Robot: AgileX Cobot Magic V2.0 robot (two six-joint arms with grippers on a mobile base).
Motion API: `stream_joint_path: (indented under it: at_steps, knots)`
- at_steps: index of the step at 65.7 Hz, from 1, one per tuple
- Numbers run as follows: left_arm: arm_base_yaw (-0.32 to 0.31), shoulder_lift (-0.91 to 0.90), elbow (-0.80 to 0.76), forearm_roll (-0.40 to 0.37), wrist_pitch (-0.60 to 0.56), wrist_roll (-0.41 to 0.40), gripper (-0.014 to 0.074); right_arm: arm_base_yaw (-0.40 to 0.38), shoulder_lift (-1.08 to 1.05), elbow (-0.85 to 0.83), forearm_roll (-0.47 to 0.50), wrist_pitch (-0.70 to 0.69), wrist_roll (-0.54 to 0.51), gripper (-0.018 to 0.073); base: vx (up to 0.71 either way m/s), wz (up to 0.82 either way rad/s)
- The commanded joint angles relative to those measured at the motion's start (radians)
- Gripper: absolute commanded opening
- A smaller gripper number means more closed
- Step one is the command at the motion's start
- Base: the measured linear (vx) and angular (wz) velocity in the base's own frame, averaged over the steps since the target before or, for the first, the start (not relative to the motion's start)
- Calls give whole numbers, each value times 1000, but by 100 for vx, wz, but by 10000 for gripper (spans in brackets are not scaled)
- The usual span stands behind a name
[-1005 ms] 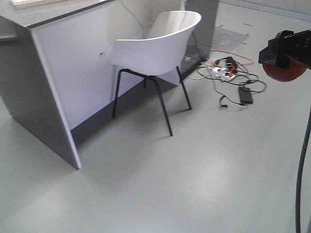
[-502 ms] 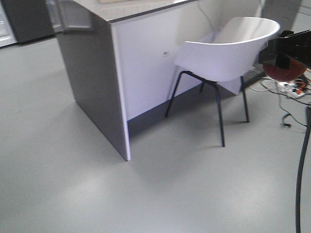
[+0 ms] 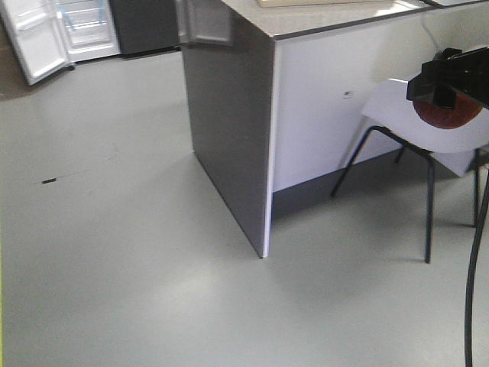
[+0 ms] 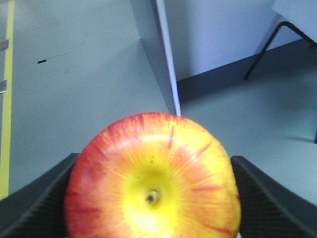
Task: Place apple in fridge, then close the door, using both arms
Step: 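Drive away from the counter holding the apple in the right gripper, then drive toward the open white refrigerator carrying the apple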
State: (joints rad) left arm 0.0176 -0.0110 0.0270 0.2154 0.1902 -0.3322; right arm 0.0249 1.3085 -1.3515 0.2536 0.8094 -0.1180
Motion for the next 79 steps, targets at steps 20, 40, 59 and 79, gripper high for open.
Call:
stream_joint_path:
  at_steps: [20, 40, 59, 79]
  knots:
    - [0, -16, 15, -5, -69, -5, -7, -2, -31, -32, 10, -68, -10, 150, 10, 40]
    - [0, -16, 15, -5, -69, -5, -7, -2, -31, -32, 10, -68, -10, 150, 14, 53]
    - [0, -16, 15, -5, -69, -5, -7, -2, -31, -32, 10, -68, -10, 150, 15, 53]
    - [0, -16, 15, -5, -69, -5, -7, -2, -31, -32, 10, -68, -10, 150, 16, 32]
